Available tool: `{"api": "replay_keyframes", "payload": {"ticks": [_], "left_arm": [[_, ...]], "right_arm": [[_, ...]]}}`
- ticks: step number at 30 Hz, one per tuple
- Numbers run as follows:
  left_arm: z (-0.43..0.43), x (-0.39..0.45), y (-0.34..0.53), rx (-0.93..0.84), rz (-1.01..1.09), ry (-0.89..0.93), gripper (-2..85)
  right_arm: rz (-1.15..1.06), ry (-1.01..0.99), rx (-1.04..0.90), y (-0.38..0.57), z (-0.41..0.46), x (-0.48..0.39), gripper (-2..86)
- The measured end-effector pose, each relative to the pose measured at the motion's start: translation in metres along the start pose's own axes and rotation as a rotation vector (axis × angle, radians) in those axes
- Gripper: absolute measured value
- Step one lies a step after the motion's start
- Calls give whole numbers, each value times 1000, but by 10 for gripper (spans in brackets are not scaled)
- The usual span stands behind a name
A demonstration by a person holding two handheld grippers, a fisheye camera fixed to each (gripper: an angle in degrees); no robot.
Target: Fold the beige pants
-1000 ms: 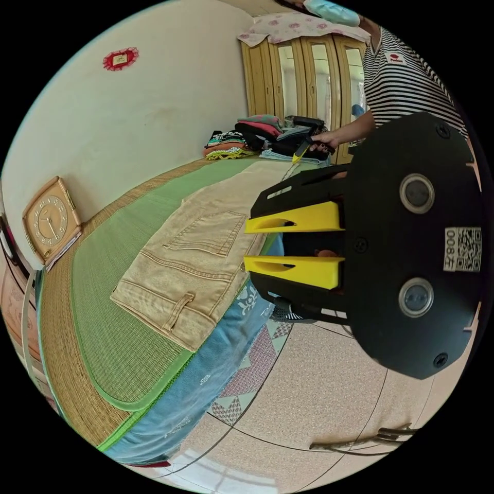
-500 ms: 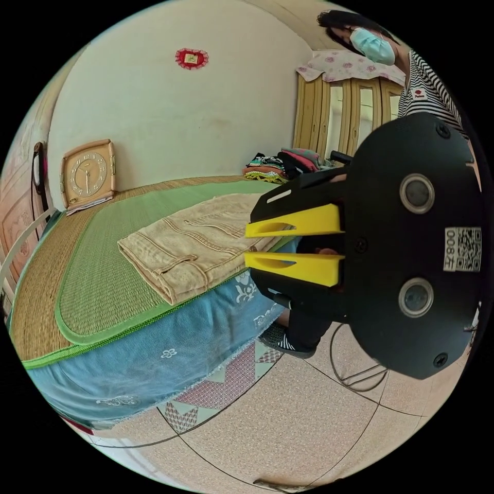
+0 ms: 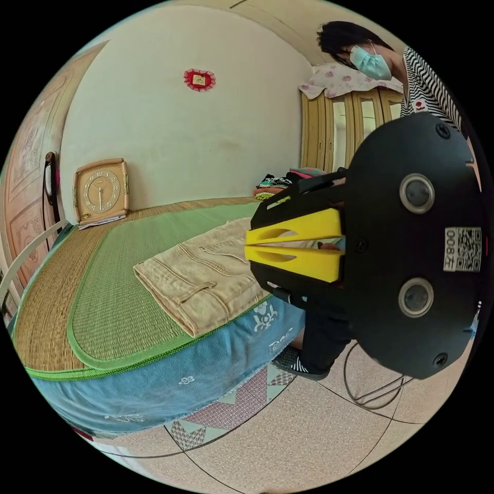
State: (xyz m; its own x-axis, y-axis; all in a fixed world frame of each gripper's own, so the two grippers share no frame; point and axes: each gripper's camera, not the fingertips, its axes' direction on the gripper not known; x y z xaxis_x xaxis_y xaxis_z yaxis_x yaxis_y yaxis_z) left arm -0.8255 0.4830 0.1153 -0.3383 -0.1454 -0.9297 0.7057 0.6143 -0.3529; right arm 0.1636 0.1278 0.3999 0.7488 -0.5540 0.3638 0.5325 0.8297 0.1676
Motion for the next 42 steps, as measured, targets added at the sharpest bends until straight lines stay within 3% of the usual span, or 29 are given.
{"api": "replay_keyframes", "payload": {"ticks": [7,15,23,31,42], "left_arm": [[-1,-1,-4,-58,24,-97,4],[6,-34,6,-120,-57,-79,24],[14,-45,4,-148,-78,-46,42],[22,-55,-7,-120,-107,11,65],[44,-59,-24,-105,-136,17,44]], "right_arm": [[-153,164,-86,5,39,-42,103],[-302,279,-118,23,68,-89,63],[-255,226,-60,40,51,-103,6],[-213,146,66,50,-2,-107,1],[-219,139,100,69,-27,-124,0]]}}
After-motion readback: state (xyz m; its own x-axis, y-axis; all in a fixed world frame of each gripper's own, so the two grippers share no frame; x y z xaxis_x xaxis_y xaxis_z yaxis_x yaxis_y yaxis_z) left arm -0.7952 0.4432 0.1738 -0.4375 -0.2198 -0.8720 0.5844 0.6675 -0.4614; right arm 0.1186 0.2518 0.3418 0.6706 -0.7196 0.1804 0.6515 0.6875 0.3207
